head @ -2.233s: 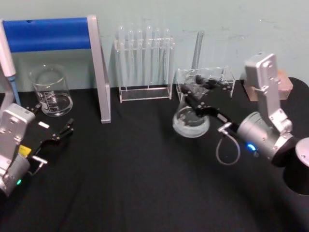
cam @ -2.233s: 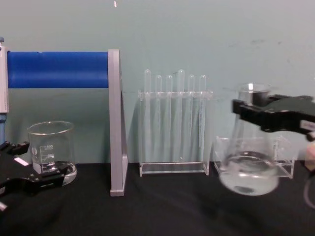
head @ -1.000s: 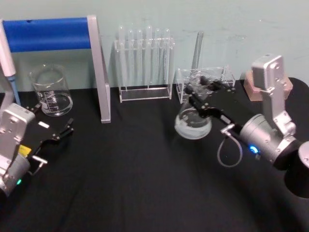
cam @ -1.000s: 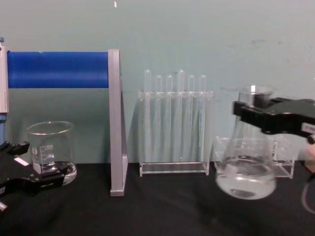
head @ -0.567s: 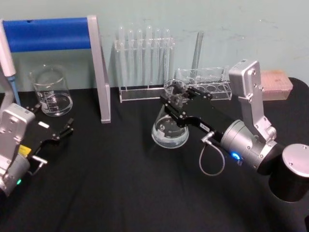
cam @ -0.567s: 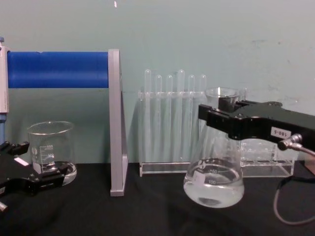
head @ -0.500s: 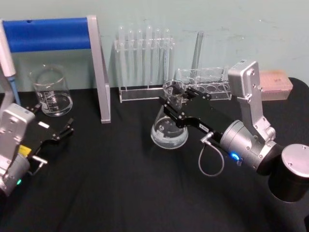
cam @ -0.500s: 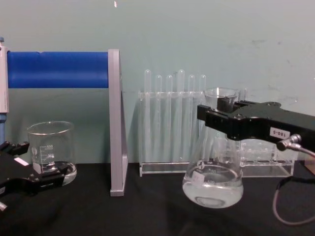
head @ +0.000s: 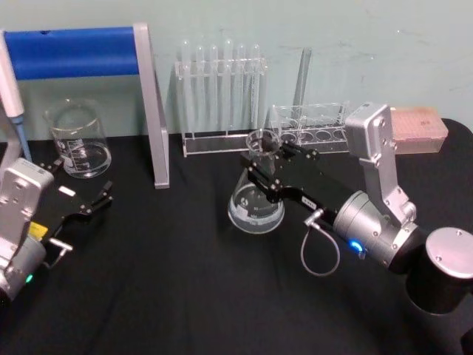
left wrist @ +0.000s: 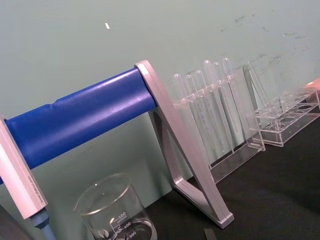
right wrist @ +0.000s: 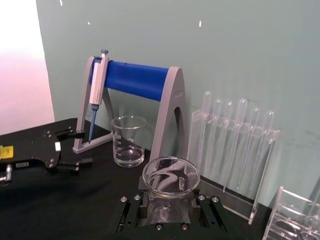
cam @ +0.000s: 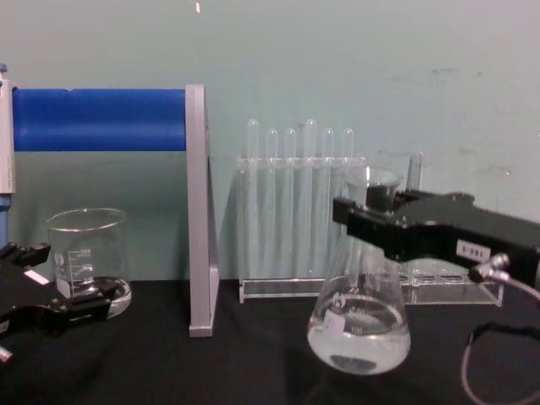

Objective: Grasp the erlenmeyer flask with one hand, shake it three times, then place it back.

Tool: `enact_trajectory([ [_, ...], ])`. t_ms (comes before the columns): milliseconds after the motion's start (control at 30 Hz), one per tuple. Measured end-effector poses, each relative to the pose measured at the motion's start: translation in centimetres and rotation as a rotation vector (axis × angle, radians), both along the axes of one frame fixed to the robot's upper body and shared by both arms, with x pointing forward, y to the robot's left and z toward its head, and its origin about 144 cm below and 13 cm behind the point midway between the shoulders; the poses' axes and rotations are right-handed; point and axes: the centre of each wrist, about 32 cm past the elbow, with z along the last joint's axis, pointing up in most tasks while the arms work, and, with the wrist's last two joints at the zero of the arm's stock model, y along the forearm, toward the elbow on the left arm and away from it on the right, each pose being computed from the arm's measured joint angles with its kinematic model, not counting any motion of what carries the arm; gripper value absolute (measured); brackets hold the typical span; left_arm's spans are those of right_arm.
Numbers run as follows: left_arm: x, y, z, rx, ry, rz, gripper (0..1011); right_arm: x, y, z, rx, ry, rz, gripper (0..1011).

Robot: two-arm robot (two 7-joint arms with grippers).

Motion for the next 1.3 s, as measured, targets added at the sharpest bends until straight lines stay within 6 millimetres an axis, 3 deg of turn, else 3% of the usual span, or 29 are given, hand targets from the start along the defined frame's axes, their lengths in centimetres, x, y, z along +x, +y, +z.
enact_trajectory([
  [500, 0.0, 0.0, 0.0, 0.0, 0.0, 0.0, 1001, 0.4, 0.1, -2.8, 0.018, 0.029, 0.035, 456],
  [1300, 0.0, 0.0, 0.0, 0.0, 0.0, 0.0, 1001, 0.4, 0.4, -5.0, -0.001, 0.071, 0.041, 456],
])
